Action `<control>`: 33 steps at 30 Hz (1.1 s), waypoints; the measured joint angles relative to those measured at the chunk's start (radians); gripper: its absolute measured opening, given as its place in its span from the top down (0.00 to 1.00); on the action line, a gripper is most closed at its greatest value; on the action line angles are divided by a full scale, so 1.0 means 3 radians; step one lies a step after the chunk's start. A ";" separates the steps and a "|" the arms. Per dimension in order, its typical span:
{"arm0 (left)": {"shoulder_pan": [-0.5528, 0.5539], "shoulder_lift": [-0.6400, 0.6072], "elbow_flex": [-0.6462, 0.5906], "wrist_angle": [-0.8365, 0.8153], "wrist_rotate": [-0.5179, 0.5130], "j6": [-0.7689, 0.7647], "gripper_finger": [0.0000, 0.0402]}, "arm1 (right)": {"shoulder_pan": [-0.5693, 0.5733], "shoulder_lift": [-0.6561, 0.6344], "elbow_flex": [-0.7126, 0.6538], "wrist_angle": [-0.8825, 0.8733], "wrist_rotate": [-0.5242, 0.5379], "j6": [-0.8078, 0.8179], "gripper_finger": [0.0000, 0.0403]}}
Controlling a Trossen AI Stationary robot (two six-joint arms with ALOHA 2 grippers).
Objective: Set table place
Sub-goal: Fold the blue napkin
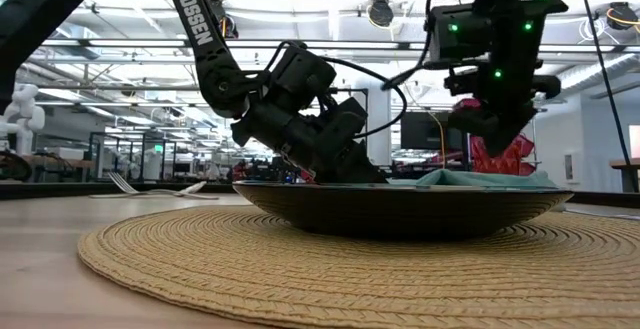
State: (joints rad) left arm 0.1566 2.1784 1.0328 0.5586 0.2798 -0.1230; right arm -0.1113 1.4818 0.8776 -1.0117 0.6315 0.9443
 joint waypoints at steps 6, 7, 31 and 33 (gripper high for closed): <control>0.0000 0.0000 0.0000 -0.0001 0.0003 -0.0001 0.67 | 0.0087 -0.0030 -0.0005 -0.0093 0.0006 0.0151 0.69; 0.0000 0.0000 -0.0001 -0.0001 0.0004 -0.0004 0.67 | 0.0135 -0.0051 -0.0005 0.0005 -0.0003 0.0128 0.68; 0.0046 -0.0046 0.0001 -0.0274 0.0140 0.0034 0.67 | 0.1264 -0.0081 -0.0291 0.0713 -0.1033 -0.0337 0.69; 0.0047 -0.0046 0.0001 -0.0277 0.0139 0.0075 0.67 | 0.1321 -0.0081 -0.0370 0.0850 -0.1098 -0.0334 0.69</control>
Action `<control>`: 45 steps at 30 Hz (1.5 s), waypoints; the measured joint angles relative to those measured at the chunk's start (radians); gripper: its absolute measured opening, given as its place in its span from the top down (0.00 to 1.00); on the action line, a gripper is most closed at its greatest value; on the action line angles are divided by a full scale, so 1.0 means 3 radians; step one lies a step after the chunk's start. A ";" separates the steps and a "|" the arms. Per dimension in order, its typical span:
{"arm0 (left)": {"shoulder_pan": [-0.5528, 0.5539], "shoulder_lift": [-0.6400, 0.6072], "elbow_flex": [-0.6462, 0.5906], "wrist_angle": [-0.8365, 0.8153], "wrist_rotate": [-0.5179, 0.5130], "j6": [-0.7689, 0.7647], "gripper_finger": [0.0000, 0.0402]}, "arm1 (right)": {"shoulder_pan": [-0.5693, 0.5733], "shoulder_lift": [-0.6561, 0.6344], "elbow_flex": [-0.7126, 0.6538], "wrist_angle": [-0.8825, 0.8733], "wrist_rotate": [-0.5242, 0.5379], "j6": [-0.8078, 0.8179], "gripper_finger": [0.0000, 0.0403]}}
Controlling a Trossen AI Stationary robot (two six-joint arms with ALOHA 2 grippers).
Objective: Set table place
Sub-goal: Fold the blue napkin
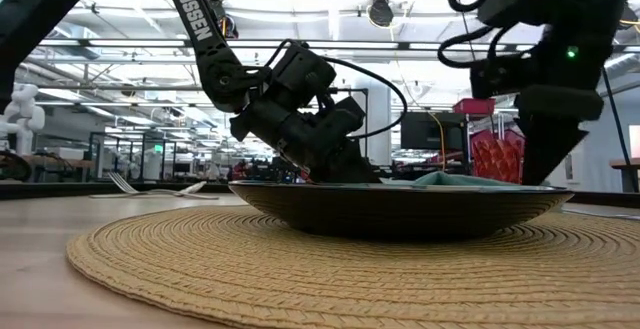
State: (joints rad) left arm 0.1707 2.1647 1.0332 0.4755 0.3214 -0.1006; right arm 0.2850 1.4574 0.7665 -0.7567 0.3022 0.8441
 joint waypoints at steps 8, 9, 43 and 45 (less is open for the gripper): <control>0.0000 0.0000 0.0000 -0.0003 0.0001 0.0007 0.67 | 0.0164 0.0000 -0.0326 0.0139 -0.0245 0.0168 0.69; 0.0000 0.0000 0.0000 -0.0001 0.0001 0.0007 0.67 | 0.0173 -0.0005 -0.0348 0.0178 -0.0240 0.0175 0.69; 0.0003 0.0000 0.0000 -0.0013 0.0051 0.0006 0.67 | 0.0301 -0.0299 0.0022 -0.0083 0.0231 -0.0187 0.69; 0.0003 0.0000 0.0000 -0.0020 0.0062 0.0007 0.67 | 0.0301 -0.0299 0.0022 0.0004 0.0235 -0.0269 0.69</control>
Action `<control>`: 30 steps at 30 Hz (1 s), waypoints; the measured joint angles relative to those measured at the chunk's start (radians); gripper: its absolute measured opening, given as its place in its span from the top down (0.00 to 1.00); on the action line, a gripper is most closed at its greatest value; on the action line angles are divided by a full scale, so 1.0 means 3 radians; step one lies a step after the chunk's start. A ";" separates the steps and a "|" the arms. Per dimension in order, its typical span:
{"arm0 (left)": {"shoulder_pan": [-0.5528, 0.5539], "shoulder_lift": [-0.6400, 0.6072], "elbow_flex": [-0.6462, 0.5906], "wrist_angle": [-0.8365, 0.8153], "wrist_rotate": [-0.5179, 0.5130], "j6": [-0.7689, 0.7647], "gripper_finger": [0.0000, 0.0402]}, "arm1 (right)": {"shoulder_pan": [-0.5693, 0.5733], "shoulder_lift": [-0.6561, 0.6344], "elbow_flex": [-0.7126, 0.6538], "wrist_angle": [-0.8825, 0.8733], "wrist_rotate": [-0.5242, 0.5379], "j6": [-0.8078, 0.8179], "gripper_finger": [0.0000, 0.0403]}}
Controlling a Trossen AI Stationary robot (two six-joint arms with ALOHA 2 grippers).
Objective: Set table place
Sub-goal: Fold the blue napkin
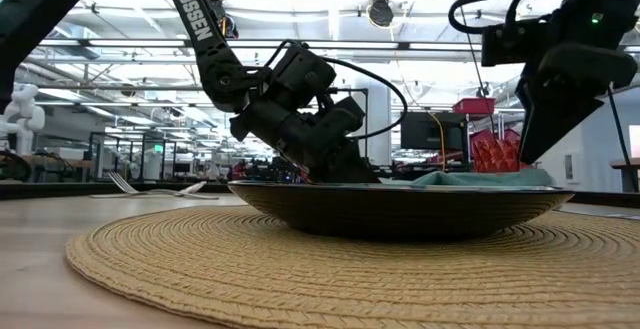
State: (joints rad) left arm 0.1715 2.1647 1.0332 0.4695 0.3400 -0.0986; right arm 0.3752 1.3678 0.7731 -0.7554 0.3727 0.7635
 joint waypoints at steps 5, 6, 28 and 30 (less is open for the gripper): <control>0.0000 -0.0005 0.0004 -0.0091 0.0016 0.0012 0.67 | 0.0028 0.0001 -0.0001 0.0086 -0.0044 -0.0058 0.69; 0.0000 -0.0007 0.0005 -0.0107 0.0017 0.0025 0.67 | 0.0048 0.0001 -0.0002 0.0086 -0.0043 -0.0060 0.69; -0.0005 -0.0084 0.0000 -0.0230 0.0053 0.0003 0.67 | -0.0051 0.0013 -0.0621 0.1014 -0.0831 -0.0308 0.68; -0.0005 -0.0084 0.0000 -0.0234 0.0053 0.0003 0.67 | -0.0051 -0.0022 -0.0595 0.1014 -0.0841 -0.0367 0.66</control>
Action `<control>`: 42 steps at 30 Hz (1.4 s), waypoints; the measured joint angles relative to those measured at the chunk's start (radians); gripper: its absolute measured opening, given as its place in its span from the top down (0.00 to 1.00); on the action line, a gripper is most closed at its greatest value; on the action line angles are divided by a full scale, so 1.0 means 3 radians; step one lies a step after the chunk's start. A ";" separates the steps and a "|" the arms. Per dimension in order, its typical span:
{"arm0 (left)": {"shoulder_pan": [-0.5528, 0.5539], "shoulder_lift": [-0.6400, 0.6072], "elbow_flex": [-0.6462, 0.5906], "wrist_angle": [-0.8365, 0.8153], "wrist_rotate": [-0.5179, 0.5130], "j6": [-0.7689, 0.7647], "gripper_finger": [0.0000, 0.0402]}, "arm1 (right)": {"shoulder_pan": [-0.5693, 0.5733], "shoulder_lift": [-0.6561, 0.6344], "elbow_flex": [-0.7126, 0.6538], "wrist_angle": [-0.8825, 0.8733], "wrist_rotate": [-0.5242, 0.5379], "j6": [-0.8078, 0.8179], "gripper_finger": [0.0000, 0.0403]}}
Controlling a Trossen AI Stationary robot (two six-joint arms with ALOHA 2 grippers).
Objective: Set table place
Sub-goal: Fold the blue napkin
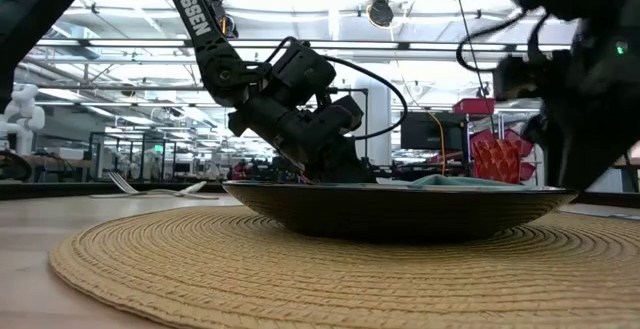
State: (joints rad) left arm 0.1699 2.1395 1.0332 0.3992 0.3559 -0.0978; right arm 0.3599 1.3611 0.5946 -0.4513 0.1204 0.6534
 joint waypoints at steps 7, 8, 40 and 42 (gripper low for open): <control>0.0000 -0.0003 0.0000 -0.0015 0.0004 0.0000 0.67 | 0.0000 -0.0304 0.0232 -0.0073 0.0033 -0.0063 0.54; 0.0000 -0.0003 0.0000 -0.0015 0.0004 0.0000 0.67 | 0.0000 -0.0354 0.0261 -0.0159 0.0074 -0.0064 0.52; -0.0005 -0.0004 0.0000 -0.0033 0.0025 -0.0006 0.67 | 0.0160 0.0418 0.0572 -0.0895 0.0681 -0.0303 0.43; -0.0006 -0.0004 0.0000 -0.0034 0.0025 -0.0006 0.67 | 0.0160 0.0495 0.0574 -0.0919 0.0689 -0.0325 0.43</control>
State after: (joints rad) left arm 0.1681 2.1384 1.0332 0.3889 0.3634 -0.0998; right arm 0.4080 1.5096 0.7670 -0.7269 0.3270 0.5559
